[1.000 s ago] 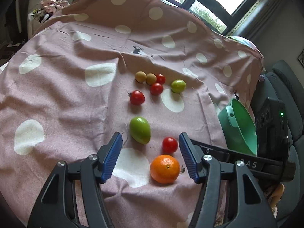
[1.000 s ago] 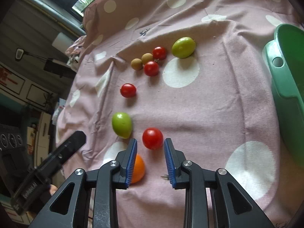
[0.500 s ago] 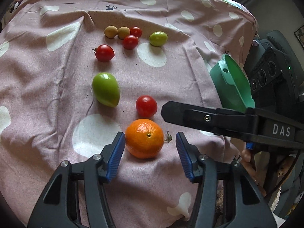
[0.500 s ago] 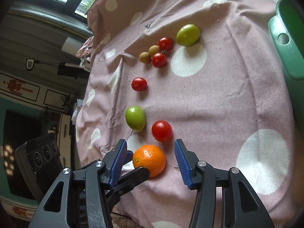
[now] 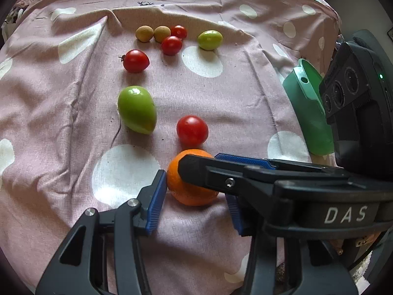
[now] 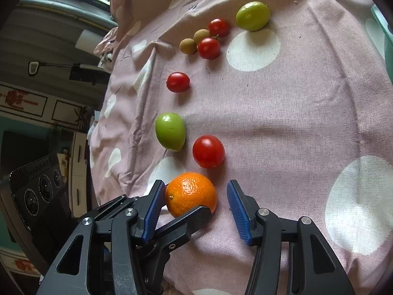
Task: Organize fruits
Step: 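Grasp the second orange with the right gripper, then carry the second orange into the green bowl and open the right gripper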
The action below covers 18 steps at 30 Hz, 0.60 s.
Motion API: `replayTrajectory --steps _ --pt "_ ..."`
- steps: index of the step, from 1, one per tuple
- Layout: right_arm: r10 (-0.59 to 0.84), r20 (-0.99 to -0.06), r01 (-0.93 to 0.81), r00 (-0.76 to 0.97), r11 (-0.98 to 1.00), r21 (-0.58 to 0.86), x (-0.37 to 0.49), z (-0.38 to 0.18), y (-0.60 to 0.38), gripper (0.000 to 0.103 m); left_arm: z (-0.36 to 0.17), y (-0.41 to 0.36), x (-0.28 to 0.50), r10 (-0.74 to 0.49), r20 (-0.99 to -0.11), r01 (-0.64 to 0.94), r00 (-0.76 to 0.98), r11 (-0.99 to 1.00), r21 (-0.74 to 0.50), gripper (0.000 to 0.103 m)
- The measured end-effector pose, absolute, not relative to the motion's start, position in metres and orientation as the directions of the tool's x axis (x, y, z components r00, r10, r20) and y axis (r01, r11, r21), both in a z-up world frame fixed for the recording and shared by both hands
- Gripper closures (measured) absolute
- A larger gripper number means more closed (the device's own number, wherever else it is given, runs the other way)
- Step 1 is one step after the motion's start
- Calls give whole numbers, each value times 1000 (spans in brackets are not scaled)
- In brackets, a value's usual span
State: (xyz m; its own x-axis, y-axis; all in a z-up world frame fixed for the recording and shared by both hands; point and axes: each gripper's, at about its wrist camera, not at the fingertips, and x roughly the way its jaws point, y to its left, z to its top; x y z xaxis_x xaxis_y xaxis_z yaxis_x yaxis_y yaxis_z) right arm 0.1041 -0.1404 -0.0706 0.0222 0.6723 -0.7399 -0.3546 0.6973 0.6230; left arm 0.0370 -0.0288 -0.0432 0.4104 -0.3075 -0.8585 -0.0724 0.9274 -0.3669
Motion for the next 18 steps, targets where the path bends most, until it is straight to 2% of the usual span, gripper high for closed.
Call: replayTrajectory --steps 3,10,18 --pt "677 -736 -368 9 687 627 102 -72 -136 53 -43 -31 37 -300 -860 -72 412 931 -359 57" --pt "660 -750 -400 42 699 593 97 -68 -135 53 -38 -36 36 -282 -852 -66 442 937 -344 57" --pt "667 -732 -450 136 700 554 90 -46 -142 53 -20 -40 30 -265 -801 -29 537 943 -331 57"
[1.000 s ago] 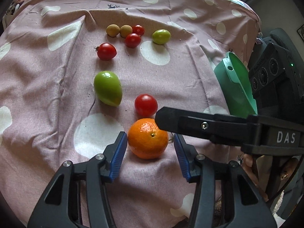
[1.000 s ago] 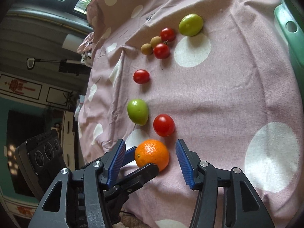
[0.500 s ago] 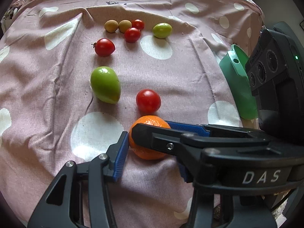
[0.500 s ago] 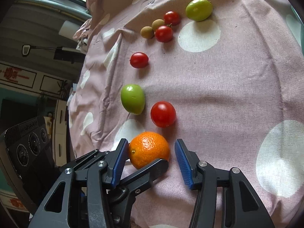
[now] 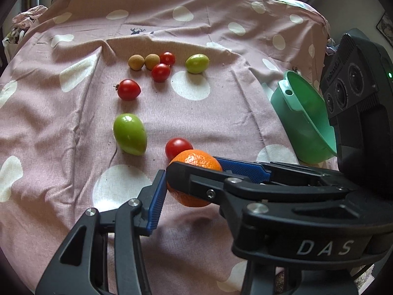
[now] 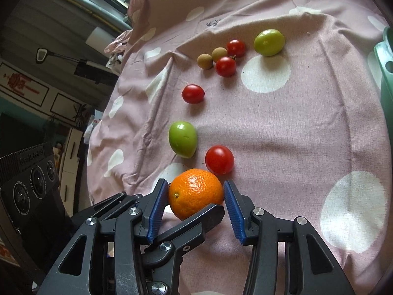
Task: Organize fruits
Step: 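Carry the second orange into the green bowl and open the right gripper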
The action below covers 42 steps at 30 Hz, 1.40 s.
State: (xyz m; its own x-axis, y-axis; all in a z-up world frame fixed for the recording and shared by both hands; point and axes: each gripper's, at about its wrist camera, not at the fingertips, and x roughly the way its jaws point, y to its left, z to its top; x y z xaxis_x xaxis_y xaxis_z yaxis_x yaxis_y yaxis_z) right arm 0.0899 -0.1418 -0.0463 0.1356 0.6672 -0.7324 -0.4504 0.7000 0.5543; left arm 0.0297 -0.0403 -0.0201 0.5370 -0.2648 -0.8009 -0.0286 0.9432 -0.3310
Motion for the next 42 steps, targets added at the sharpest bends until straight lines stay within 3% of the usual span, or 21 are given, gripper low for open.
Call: replayTrajectory --steps 16,42 --pt "670 -694 -511 261 706 490 77 -15 -153 53 3 -48 19 -264 -716 18 646 943 -331 57" --pt "666 -672 -530 323 716 455 73 3 -163 53 18 -59 12 -267 -656 49 706 942 -332 57"
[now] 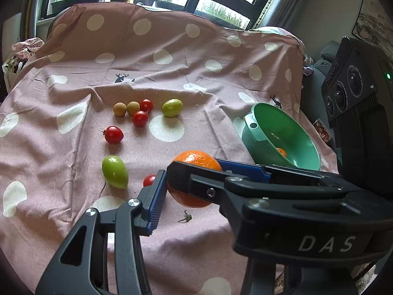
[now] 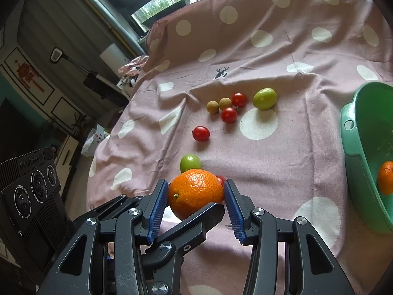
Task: Organize fruits
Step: 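Carry the second orange into the green bowl and open the right gripper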
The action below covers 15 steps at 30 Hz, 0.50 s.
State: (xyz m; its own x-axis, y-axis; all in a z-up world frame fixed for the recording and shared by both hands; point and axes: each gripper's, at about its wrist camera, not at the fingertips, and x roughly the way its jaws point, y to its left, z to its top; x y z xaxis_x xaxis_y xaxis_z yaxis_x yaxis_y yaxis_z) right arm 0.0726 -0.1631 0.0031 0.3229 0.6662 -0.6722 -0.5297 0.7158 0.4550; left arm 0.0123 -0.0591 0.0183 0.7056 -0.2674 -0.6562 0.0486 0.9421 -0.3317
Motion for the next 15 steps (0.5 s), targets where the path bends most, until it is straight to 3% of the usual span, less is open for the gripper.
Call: replayTrajectory --steps 15 --pt "660 -633 -526 405 734 429 70 25 -189 53 42 -87 21 -271 -616 106 740 951 -292 57"
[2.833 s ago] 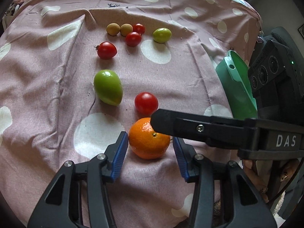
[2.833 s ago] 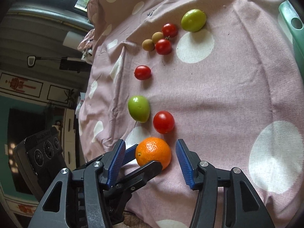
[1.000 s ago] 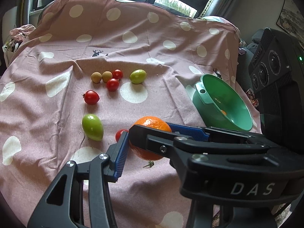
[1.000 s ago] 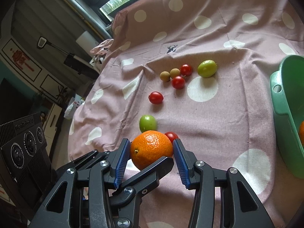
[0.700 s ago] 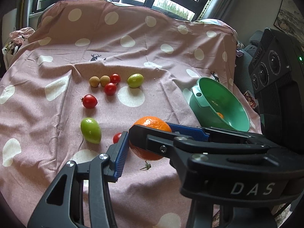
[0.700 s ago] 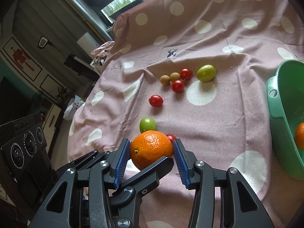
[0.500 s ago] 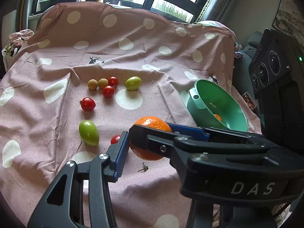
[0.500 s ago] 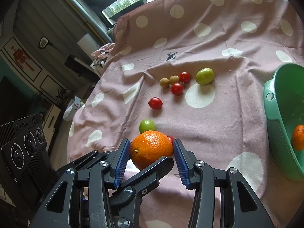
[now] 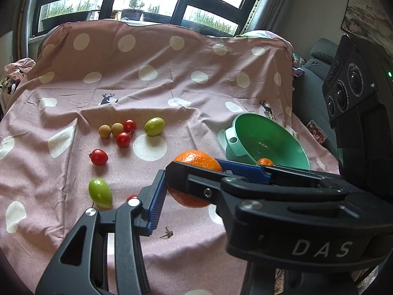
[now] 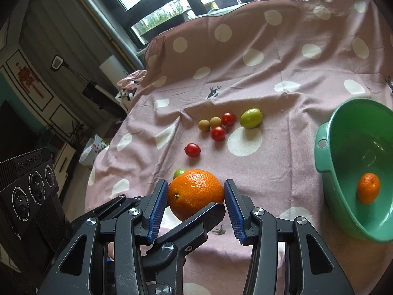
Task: Organize fruits
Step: 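Carry the second orange into the green bowl and open the right gripper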
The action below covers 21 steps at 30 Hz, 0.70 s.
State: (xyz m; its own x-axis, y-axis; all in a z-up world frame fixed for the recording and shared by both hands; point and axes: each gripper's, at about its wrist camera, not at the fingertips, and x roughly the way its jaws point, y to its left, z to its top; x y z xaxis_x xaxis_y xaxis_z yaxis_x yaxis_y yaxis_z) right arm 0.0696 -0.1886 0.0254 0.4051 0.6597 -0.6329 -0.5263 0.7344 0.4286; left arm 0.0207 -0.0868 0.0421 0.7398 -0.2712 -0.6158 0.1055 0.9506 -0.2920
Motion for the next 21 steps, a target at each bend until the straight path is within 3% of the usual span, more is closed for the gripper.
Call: replayTrajectory --steps 21 --pt "603 -569 -380 558 796 471 90 45 -276 53 66 -169 66 -373 -575 274 728 927 -255 57"
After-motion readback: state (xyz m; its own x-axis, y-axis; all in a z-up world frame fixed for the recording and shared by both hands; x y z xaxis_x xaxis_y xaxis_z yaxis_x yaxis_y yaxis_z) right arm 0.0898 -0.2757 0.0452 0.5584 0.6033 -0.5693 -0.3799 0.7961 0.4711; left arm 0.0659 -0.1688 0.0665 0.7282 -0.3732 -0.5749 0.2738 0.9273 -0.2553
